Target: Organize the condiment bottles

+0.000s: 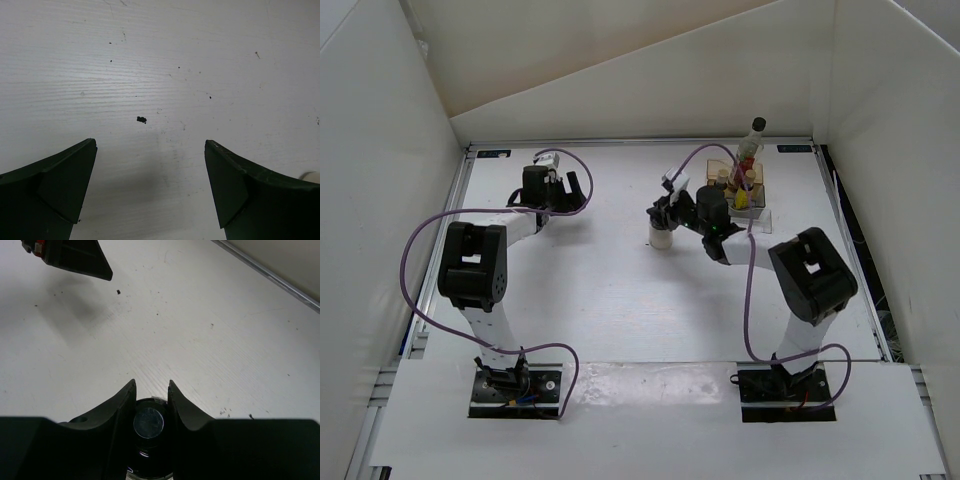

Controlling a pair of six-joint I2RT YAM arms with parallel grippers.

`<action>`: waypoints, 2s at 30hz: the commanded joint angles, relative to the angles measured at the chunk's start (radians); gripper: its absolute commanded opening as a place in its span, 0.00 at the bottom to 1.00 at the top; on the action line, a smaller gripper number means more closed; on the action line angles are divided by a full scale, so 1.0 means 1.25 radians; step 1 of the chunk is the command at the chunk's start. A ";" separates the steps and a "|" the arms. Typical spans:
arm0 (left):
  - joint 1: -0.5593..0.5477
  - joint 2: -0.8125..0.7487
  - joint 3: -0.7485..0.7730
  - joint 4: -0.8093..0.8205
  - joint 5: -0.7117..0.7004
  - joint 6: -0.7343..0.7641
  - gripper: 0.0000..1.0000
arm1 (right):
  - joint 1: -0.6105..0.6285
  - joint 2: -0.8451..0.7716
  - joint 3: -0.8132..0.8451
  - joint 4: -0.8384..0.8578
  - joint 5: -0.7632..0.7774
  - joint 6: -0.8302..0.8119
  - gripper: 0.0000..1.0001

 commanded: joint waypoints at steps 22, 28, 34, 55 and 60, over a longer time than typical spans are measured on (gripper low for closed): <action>-0.036 -0.046 0.018 -0.016 0.001 0.003 1.00 | -0.163 -0.444 -0.177 -0.021 0.199 -0.085 0.00; -0.042 -0.026 0.049 -0.033 -0.001 0.011 1.00 | -0.217 -0.391 -0.180 0.025 0.193 -0.071 0.00; -0.042 -0.005 0.078 -0.051 -0.004 0.020 1.00 | -0.257 -0.353 -0.144 0.037 0.177 -0.053 0.00; -0.053 0.071 0.153 -0.087 -0.009 0.033 1.00 | -0.326 -0.229 -0.170 0.124 0.163 -0.010 0.00; -0.053 0.080 0.158 -0.087 -0.012 0.033 1.00 | -0.329 -0.208 -0.176 0.141 0.165 -0.008 0.00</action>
